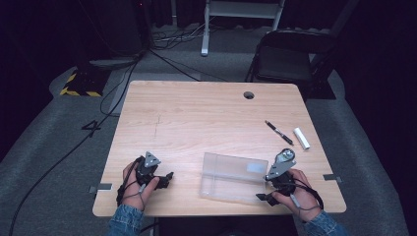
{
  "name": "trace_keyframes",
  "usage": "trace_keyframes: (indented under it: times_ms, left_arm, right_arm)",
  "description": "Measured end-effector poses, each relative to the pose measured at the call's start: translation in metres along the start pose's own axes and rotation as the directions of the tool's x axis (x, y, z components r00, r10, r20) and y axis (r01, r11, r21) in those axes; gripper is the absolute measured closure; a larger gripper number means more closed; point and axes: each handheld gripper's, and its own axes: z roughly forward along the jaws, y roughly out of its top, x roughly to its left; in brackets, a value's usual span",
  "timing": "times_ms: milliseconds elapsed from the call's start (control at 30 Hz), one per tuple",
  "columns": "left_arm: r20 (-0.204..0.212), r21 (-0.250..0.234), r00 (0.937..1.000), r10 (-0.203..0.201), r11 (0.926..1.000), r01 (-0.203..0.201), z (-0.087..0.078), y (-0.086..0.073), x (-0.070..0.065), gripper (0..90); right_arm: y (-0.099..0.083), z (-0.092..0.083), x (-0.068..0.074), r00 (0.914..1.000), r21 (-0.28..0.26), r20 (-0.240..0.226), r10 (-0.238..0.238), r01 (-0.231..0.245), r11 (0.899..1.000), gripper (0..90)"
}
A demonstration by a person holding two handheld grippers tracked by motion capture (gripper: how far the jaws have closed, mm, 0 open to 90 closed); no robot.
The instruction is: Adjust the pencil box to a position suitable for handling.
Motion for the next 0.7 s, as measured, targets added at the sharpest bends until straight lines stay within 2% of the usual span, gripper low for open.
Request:
trace_keyframes:
  times_ms: [67, 200, 333, 533, 700]
  left_arm:
    - [-0.002, 0.003, 0.9999, 0.01, 0.9999, -0.01, 0.001, 0.001, 0.001, 12.1]
    - [-0.002, 0.005, 1.0, 0.005, 1.0, -0.005, 0.001, 0.001, 0.0, 11.2]
    - [-0.002, 0.008, 1.0, 0.007, 0.9999, -0.007, 0.002, 0.002, 0.0, 10.7]
    - [0.001, 0.011, 1.0, 0.004, 0.9999, -0.004, 0.004, 0.004, 0.0, 8.7]
    - [0.001, 0.014, 1.0, -0.002, 0.9999, 0.002, 0.006, 0.005, 0.0, 6.9]
  right_arm:
    - [0.0, -0.003, 0.0, 0.9999, -0.016, -0.004, 0.011, -0.011, 1.0, 24.4]
    - [0.0, -0.009, -0.002, 0.9997, -0.049, 0.017, 0.018, -0.017, 0.999, 23.9]
    - [0.0, -0.014, -0.006, 0.9983, -0.091, 0.04, 0.044, -0.04, 0.995, 23.2]
    - [0.0, -0.021, -0.01, 0.9953, -0.157, 0.064, 0.073, -0.062, 0.986, 22.6]
    - [0.001, -0.029, -0.013, 0.9916, -0.213, 0.08, 0.101, -0.082, 0.974, 21.6]
